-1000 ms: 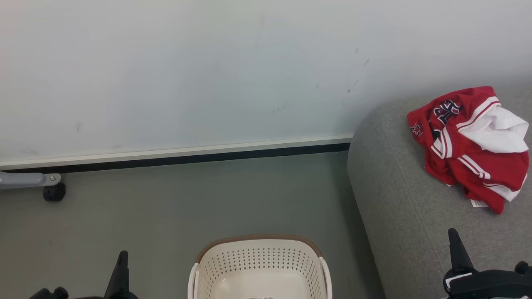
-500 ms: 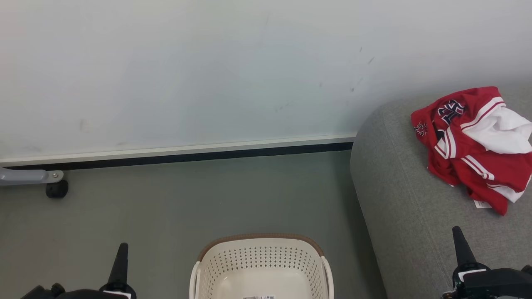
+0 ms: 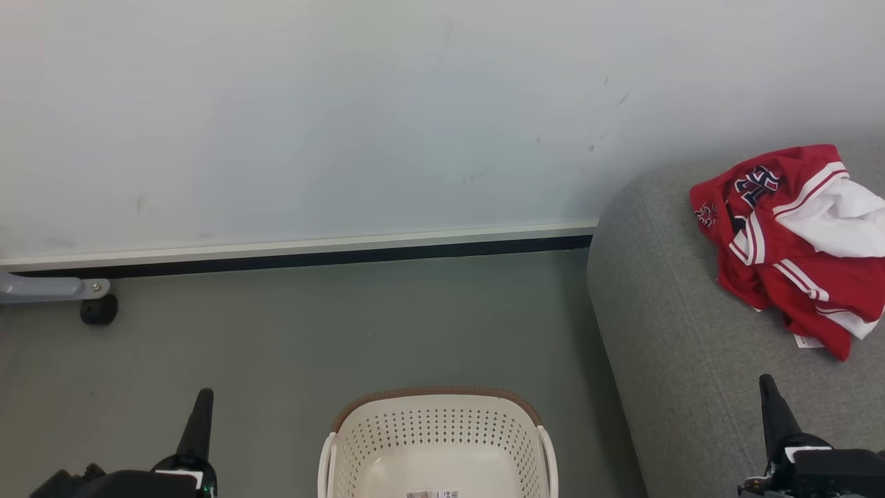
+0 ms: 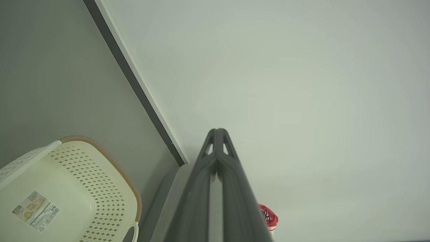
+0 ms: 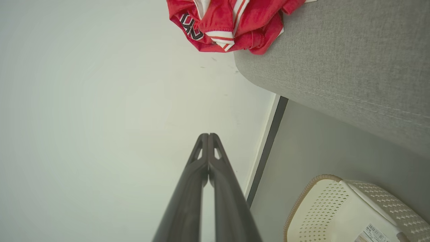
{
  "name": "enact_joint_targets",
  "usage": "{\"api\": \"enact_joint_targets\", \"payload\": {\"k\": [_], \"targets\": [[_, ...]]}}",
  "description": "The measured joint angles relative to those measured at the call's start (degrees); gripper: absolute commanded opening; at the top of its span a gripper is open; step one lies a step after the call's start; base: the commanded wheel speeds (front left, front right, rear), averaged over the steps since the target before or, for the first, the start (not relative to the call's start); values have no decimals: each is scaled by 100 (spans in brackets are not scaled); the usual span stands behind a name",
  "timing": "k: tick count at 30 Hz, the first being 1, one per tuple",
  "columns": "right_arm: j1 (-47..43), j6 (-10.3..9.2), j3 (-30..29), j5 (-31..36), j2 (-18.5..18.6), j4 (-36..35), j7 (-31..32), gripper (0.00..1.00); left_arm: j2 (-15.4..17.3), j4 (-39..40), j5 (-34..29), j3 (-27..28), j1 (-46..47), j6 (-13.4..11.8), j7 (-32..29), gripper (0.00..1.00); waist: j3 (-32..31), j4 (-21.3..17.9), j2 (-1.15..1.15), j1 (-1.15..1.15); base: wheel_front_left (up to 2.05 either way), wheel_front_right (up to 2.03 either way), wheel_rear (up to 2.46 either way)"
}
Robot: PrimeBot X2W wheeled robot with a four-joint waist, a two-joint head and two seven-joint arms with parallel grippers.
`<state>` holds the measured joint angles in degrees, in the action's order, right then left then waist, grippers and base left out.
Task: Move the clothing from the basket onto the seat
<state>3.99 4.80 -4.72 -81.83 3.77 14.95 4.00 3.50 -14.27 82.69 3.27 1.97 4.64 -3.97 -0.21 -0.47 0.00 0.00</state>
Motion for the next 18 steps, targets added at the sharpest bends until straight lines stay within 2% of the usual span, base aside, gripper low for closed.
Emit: {"api": "enact_joint_targets", "payload": {"k": [13, 18], "targets": [[76, 185, -276, -940, -115, 104, 235, 0, -97, -151, 809, 182, 202, 197, -233, 0, 25, 46, 0, 0, 0, 0, 0], [111, 186, -289, -960, -122, 114, 248, 0, -104, -153, 901, 190, 245, 198, -250, 0, 26, 47, 0, 0, 0, 0, 0]]}}
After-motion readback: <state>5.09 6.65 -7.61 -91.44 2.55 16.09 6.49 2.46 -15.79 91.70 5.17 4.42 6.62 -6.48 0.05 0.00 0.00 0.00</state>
